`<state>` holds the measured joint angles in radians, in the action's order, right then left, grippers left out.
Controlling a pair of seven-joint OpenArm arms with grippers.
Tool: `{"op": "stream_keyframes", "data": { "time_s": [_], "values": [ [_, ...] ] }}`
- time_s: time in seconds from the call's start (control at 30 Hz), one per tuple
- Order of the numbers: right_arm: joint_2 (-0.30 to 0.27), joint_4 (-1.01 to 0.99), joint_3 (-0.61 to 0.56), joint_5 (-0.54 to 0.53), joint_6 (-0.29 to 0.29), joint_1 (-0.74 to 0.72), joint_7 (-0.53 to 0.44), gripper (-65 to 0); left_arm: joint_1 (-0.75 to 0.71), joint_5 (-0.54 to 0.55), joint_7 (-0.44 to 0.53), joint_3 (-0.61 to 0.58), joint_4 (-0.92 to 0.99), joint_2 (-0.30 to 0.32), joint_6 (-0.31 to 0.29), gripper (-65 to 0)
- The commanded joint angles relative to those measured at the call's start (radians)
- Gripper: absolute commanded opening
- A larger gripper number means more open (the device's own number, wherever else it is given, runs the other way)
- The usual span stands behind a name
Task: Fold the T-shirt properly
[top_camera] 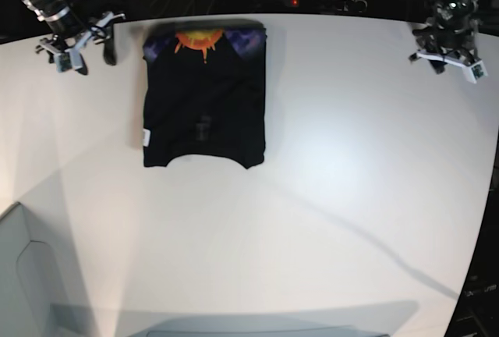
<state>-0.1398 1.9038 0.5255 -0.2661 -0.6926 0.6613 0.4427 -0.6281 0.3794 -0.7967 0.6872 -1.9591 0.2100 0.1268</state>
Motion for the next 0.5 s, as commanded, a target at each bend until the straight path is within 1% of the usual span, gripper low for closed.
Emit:
{"op": "stream_keyframes", "data": {
  "time_s": [0.0, 0.07, 0.13, 0.17, 0.2, 0.27, 0.3, 0.4, 0.43, 0.47],
  "values": [
    [-0.01, 0.016, 0.043, -0.012, -0.006, 0.021, -0.028, -27.1, -0.016, -0.003, 0.021, 0.038, -0.023, 0.01, 0.003, -44.8],
    [-0.01, 0.015, 0.104, -0.012, -0.006, 0.074, -0.026, -31.1, -0.059, -0.001, 0.021, 0.088, -0.023, 0.006, 0.003, -51.3],
    [-0.013, 0.015, 0.138, -0.012, -0.006, 0.14, -0.026, -39.8, -0.111, -0.001, 0.021, 0.116, -0.018, 0.006, 0.003, -61.5],
    [-0.014, 0.012, 0.149, -0.012, -0.006, 0.17, -0.026, -45.3, -0.138, -0.001, 0.021, 0.121, -0.015, 0.006, 0.003, -65.0],
    [-0.014, 0.012, 0.163, -0.011, -0.006, 0.199, -0.026, -51.9, -0.166, -0.001, 0.021, 0.121, -0.013, 0.006, 0.003, -65.0],
    [-0.011, 0.006, 0.181, -0.011, -0.006, 0.248, -0.02, -62.2, -0.218, -0.001, 0.021, 0.121, -0.009, 0.006, 0.003, -64.0],
    [-0.01, -0.002, 0.181, -0.011, -0.006, 0.271, -0.002, -65.0, -0.24, -0.001, 0.021, 0.114, 0.01, 0.004, 0.003, -64.8],
    [-0.016, -0.069, 0.155, -0.011, -0.006, 0.306, 0.054, -65.0, -0.275, -0.01, 0.033, 0.088, 0.128, -0.014, 0.003, -65.0],
    [-0.022, -0.114, 0.14, -0.011, -0.006, 0.306, 0.06, -65.0, -0.273, -0.01, 0.033, 0.075, 0.185, -0.016, 0.003, -65.0],
    [-0.04, -0.166, 0.121, -0.011, -0.006, 0.303, 0.06, -65.0, -0.27, -0.01, 0.035, 0.053, 0.251, -0.013, 0.003, -65.0]
  ]
}}
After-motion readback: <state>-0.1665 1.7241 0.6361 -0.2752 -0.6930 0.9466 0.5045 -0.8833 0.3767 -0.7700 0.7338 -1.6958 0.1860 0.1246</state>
